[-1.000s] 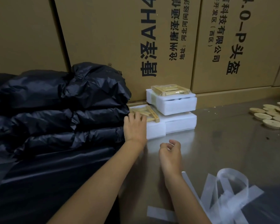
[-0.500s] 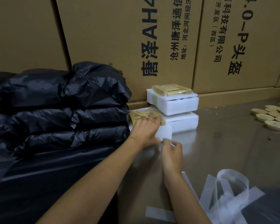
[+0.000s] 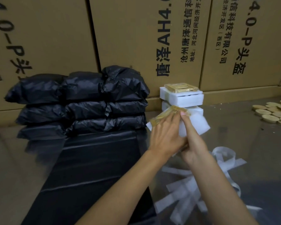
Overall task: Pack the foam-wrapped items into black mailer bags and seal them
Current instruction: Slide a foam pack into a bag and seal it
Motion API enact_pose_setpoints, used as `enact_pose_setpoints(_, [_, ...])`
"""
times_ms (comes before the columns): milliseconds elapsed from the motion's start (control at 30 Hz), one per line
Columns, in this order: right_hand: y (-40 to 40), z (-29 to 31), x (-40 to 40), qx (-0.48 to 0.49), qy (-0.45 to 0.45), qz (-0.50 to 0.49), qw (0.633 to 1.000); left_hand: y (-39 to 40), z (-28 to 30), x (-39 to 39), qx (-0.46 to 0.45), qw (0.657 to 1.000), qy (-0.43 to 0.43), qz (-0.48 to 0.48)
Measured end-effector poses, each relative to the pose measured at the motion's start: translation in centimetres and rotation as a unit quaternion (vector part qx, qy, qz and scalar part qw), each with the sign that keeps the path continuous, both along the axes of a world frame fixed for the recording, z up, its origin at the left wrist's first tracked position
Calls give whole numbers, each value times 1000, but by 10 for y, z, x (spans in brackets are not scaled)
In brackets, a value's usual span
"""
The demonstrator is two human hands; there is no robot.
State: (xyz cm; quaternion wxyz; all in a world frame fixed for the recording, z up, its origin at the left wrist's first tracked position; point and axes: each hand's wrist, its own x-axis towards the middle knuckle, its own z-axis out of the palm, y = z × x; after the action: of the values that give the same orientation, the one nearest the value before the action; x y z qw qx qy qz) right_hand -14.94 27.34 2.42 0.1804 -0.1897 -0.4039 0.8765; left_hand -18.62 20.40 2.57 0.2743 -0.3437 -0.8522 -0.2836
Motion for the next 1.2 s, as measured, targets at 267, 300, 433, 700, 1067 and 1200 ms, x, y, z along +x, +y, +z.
enact_pose_setpoints(267, [-18,5,91,92,12,-17,996,-102,19,88,71,960,-213,-165])
enact_pose_setpoints(300, [-20,6,101,89,19,-7,996,-122,14,96,54,970,-194,-135])
enact_pose_setpoints(433, [-26,12,136,65,42,24,997,-224,-13,106,-76,966,-248,-10])
enact_pose_setpoints(700, [-49,5,180,7,65,71,995,-318,-66,138,-39,941,-323,89])
enact_pose_setpoints(1067, [-62,-15,212,26,70,187,980,-328,-54,149,-117,976,-149,112])
enact_pose_setpoints(1200, [-67,-19,214,8,73,257,964,-331,-54,145,-91,975,-145,140])
